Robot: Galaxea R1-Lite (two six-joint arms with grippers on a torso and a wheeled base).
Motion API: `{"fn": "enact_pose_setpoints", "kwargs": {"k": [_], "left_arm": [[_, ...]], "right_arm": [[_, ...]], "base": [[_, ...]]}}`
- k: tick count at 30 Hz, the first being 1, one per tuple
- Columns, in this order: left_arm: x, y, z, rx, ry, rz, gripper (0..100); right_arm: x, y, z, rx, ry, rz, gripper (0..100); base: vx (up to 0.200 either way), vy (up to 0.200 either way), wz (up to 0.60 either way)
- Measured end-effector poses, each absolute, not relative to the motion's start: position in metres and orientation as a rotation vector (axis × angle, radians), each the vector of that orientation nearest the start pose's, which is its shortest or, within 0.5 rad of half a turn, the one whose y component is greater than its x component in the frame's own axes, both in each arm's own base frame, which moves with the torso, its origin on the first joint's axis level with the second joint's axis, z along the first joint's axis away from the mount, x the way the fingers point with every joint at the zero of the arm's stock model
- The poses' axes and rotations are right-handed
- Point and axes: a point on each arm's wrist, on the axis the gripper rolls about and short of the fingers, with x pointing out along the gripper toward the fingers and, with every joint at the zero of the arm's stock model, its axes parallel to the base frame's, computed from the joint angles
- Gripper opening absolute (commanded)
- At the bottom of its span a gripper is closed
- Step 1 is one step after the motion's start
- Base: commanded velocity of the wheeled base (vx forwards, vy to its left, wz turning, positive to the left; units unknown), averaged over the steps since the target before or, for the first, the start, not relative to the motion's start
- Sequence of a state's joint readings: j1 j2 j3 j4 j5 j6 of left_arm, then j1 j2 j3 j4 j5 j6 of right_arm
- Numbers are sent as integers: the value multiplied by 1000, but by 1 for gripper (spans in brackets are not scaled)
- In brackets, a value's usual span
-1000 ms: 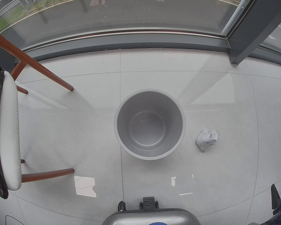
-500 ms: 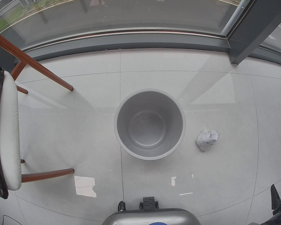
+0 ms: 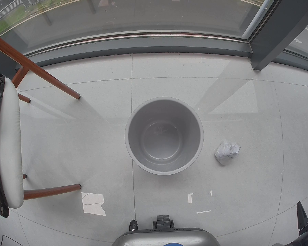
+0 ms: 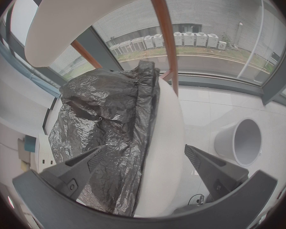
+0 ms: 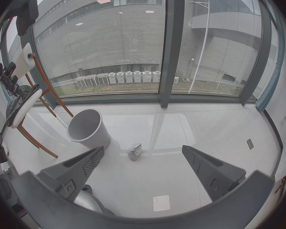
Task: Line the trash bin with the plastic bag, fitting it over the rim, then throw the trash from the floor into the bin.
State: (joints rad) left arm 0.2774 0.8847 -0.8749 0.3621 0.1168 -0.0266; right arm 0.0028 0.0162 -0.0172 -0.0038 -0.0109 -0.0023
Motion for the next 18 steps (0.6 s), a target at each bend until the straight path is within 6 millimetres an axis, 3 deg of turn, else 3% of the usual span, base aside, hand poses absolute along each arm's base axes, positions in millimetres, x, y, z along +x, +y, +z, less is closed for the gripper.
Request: {"fn": "enact_pose_setpoints", "kwargs": {"k": [18], "left_arm": [[102,62,261,-183,393,388,100]], "right_arm": [[-23,0,81,0,-5,-7,100]], "base": [[0,0,0]]}}
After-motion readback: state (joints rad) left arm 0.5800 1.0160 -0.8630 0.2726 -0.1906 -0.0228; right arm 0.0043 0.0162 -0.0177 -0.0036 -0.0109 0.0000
